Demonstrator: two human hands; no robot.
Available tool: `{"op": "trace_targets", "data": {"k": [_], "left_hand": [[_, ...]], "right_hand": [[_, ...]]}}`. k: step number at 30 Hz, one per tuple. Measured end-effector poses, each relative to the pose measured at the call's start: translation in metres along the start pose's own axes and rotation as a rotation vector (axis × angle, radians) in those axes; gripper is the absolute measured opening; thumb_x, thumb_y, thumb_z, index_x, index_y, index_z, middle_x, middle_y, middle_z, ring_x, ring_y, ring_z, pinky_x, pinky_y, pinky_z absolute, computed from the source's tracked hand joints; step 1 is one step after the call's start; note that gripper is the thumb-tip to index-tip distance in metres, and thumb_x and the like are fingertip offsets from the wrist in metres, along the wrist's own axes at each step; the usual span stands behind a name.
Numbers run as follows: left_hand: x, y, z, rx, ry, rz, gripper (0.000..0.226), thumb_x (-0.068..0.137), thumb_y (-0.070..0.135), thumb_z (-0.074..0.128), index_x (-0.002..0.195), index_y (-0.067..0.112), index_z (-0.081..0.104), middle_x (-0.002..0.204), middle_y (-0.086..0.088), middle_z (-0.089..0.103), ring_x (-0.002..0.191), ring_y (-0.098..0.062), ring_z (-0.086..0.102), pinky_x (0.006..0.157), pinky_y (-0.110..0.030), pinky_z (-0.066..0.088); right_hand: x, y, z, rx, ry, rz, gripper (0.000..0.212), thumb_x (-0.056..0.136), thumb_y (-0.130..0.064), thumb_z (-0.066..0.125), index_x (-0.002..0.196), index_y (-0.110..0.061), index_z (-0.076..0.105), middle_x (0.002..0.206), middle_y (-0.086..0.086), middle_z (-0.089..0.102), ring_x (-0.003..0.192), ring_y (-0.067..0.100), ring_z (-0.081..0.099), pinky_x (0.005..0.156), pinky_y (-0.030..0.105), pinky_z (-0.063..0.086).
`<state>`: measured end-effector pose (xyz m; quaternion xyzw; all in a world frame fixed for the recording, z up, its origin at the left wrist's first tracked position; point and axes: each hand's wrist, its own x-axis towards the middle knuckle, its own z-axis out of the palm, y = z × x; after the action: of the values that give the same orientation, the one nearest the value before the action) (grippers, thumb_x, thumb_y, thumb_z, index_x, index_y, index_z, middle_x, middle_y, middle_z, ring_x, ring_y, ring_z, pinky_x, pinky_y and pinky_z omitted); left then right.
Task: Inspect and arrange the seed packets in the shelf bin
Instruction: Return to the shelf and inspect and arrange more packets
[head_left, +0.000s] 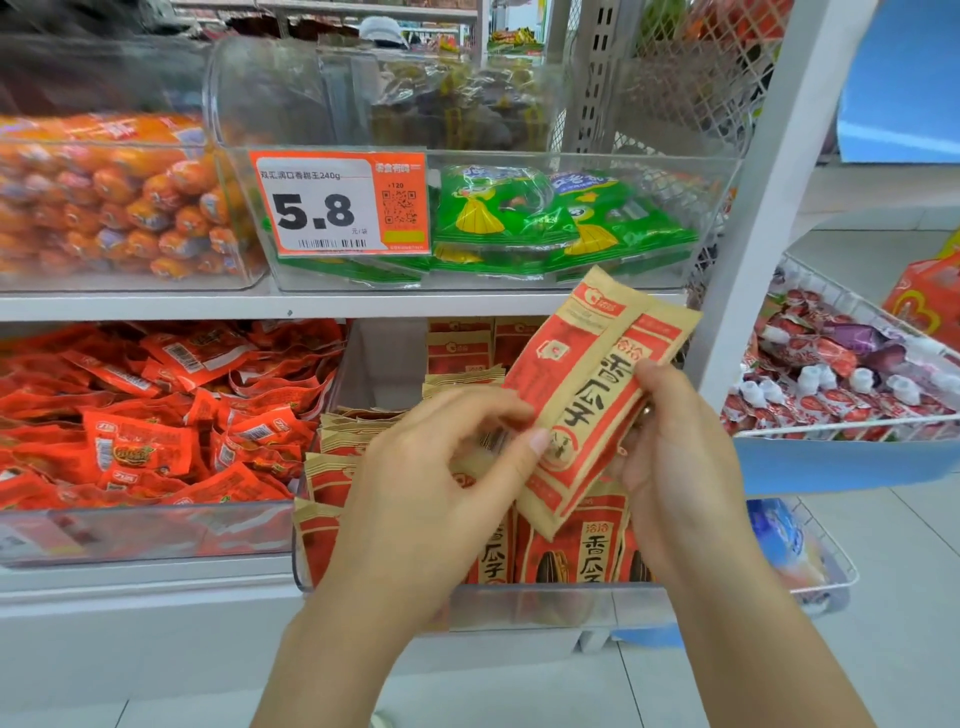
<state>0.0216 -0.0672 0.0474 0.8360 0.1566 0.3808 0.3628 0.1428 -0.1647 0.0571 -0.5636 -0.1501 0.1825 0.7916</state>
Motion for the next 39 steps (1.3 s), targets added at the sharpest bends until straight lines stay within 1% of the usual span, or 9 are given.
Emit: {"op": "trace_targets", "data": {"k": [5,8,12,17,21,28,33,36,39], "left_hand": [[0.005,0.007,-0.003,-0.088,0.200,-0.067,0.023,0.082,0.042,0.065,0.103,0.039,0.069,0.100,0.021,0.066,0.097,-0.001,0.063,0.077,-0.020,0.054],[0.009,0.012,-0.006,-0.115,0.287,-0.091,0.025,0.076,0.049,0.068,0.099,0.040,0.070,0.096,0.018,0.068,0.089,-0.003,0.062,0.073,-0.018,0.050],[0.012,0.012,-0.006,-0.054,0.354,-0.101,0.024,0.072,0.056,0.066,0.090,0.040,0.066,0.088,0.016,0.065,0.083,-0.005,0.059,0.071,-0.015,0.047],[0.011,0.009,-0.010,0.050,0.404,-0.064,0.013,0.083,0.042,0.065,0.087,0.031,0.069,0.082,0.015,0.067,0.082,-0.006,0.064,0.075,-0.025,0.051],[0.009,0.007,-0.011,0.132,0.430,-0.023,0.013,0.088,0.031,0.062,0.085,0.026,0.073,0.080,0.014,0.068,0.078,-0.010,0.065,0.071,-0.034,0.052],[0.011,0.007,-0.015,-0.191,0.373,-0.170,0.018,0.091,0.022,0.066,0.080,0.035,0.072,0.074,0.020,0.071,0.068,0.003,0.064,0.063,-0.009,0.044],[0.011,0.005,-0.014,-0.263,0.334,-0.163,0.016,0.091,0.022,0.066,0.083,0.035,0.072,0.080,0.018,0.073,0.076,0.001,0.067,0.067,-0.012,0.047],[0.009,-0.001,-0.012,-0.173,0.237,-0.151,0.008,0.091,0.034,0.067,0.096,0.039,0.069,0.097,0.018,0.071,0.092,0.000,0.065,0.076,-0.019,0.048],[0.006,-0.008,-0.010,-0.133,0.073,-0.243,0.030,0.088,0.054,0.061,0.117,0.046,0.057,0.117,0.021,0.063,0.109,0.006,0.058,0.088,-0.021,0.049]], "right_hand": [[-0.025,-0.005,0.013,-0.212,-0.235,-0.203,0.042,0.102,-0.019,0.044,0.079,-0.035,0.074,0.073,-0.007,0.073,0.066,0.004,0.066,0.061,0.018,0.052],[-0.032,0.001,0.020,-0.278,-0.334,-0.318,0.031,0.099,-0.026,0.048,0.092,-0.042,0.073,0.081,-0.008,0.073,0.076,0.006,0.067,0.068,0.022,0.054],[-0.034,0.008,0.025,-0.340,-0.386,-0.336,0.027,0.094,-0.034,0.045,0.098,-0.041,0.070,0.092,0.000,0.070,0.093,0.019,0.066,0.083,0.046,0.054],[-0.035,0.010,0.026,-0.345,-0.435,-0.324,0.028,0.094,-0.032,0.044,0.098,-0.041,0.071,0.092,-0.006,0.069,0.094,0.012,0.065,0.082,0.033,0.052],[-0.036,0.012,0.029,-0.360,-0.446,-0.330,0.028,0.095,-0.032,0.044,0.099,-0.039,0.071,0.093,-0.004,0.070,0.094,0.015,0.064,0.083,0.037,0.052],[-0.037,0.012,0.030,-0.357,-0.445,-0.332,0.030,0.096,-0.031,0.044,0.101,-0.041,0.071,0.095,-0.006,0.070,0.096,0.014,0.065,0.084,0.041,0.054],[-0.036,0.012,0.031,-0.375,-0.403,-0.341,0.028,0.096,-0.032,0.044,0.091,-0.040,0.071,0.090,-0.010,0.067,0.089,0.009,0.064,0.076,0.028,0.050],[-0.030,0.009,0.028,-0.314,-0.259,-0.313,0.028,0.097,-0.032,0.047,0.090,-0.034,0.073,0.087,-0.006,0.069,0.083,0.011,0.065,0.071,0.027,0.048],[-0.022,-0.001,0.021,-0.130,-0.087,-0.221,0.034,0.102,-0.021,0.047,0.080,-0.025,0.072,0.074,-0.008,0.070,0.070,0.007,0.062,0.066,0.029,0.048]]}}
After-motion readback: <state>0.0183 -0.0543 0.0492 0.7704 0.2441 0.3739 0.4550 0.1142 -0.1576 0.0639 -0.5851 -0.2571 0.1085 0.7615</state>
